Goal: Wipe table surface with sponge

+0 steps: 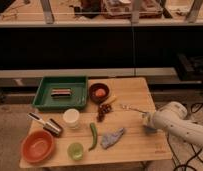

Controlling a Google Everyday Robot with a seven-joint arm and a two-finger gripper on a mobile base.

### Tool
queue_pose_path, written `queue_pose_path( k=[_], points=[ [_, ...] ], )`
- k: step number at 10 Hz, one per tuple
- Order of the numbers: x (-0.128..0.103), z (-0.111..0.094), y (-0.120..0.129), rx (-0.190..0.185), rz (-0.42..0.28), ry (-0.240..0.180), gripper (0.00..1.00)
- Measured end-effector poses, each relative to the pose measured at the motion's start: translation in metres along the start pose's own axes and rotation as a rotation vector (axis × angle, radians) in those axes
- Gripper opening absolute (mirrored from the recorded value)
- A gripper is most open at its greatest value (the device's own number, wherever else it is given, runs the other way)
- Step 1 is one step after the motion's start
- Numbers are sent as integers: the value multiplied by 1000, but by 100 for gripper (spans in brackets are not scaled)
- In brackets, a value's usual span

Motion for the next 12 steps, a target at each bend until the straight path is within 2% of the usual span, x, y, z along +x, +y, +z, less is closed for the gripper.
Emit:
queue_pose_path(
  k=[4, 6, 9, 12],
  points=[
    [-13, 8, -58, 32, -95, -31, 31],
    [-28, 7, -75, 44, -136, -49, 31],
    [-55, -3, -77, 54, -175, -62, 31],
    [-77, -15, -58, 37, -169, -63, 31]
  ],
)
